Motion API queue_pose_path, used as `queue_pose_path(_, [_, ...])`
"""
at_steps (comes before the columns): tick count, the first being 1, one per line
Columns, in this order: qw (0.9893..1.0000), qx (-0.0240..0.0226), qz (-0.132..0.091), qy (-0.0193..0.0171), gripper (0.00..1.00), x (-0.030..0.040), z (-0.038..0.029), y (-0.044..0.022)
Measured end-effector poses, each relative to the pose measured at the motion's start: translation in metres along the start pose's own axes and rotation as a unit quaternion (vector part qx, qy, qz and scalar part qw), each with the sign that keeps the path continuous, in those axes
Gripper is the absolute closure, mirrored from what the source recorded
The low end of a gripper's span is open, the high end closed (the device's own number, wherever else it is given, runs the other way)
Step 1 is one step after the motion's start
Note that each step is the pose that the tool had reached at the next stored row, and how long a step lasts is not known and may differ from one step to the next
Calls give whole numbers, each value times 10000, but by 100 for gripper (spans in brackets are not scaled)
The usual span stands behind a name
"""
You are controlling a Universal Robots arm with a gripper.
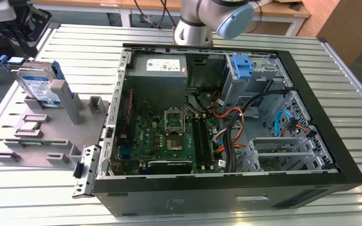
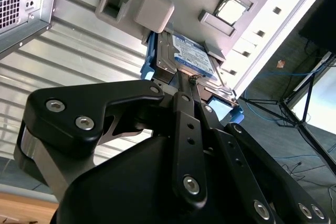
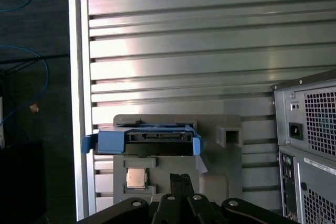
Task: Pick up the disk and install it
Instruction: 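Reach for the disk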
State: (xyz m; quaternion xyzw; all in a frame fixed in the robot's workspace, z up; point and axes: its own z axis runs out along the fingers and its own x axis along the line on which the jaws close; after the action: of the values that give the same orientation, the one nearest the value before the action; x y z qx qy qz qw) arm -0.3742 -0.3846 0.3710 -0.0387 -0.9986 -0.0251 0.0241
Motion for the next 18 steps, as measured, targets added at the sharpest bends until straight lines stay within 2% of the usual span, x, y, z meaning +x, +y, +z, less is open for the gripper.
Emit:
queue_pose_path(8, [10000, -4, 0, 1, 89, 18, 18, 13])
queue_pose_path(15, [10000, -6, 0, 1, 89, 81, 39, 43])
queue_pose_path(18, [10000, -8, 0, 1, 89, 128, 49, 48])
